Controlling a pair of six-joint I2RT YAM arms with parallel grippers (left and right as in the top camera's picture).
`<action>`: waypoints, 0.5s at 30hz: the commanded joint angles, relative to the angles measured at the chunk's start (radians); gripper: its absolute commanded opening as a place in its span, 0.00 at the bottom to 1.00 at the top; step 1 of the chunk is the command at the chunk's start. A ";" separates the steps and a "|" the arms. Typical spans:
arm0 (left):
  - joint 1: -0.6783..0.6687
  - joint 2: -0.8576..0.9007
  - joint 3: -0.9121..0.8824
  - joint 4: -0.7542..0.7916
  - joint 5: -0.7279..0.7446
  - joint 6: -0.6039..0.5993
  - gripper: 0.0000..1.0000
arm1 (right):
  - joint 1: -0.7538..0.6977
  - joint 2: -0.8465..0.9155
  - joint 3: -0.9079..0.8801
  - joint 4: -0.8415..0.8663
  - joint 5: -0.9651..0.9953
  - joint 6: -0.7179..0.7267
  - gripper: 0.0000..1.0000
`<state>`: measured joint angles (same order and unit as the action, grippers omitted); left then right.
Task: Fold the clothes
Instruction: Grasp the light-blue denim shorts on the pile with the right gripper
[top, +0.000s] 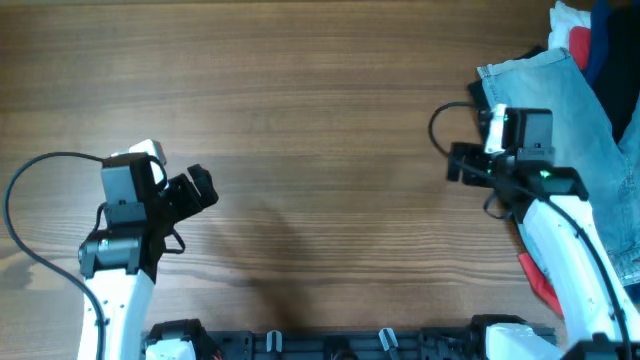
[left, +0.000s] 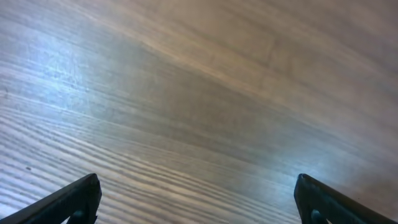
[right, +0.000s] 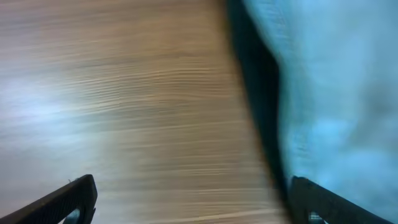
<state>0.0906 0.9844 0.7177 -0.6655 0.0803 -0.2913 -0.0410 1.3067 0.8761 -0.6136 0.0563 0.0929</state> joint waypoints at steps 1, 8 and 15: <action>-0.006 0.005 0.018 -0.002 0.009 -0.006 1.00 | -0.095 0.063 0.019 -0.013 0.248 0.129 0.99; -0.006 0.005 0.018 -0.002 0.028 -0.006 1.00 | -0.199 0.274 0.013 0.083 0.182 0.158 0.81; -0.006 0.005 0.018 -0.002 0.028 -0.006 1.00 | -0.199 0.393 0.013 0.154 0.196 0.159 0.41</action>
<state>0.0906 0.9894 0.7177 -0.6670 0.0956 -0.2913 -0.2367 1.6871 0.8761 -0.4744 0.2298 0.2424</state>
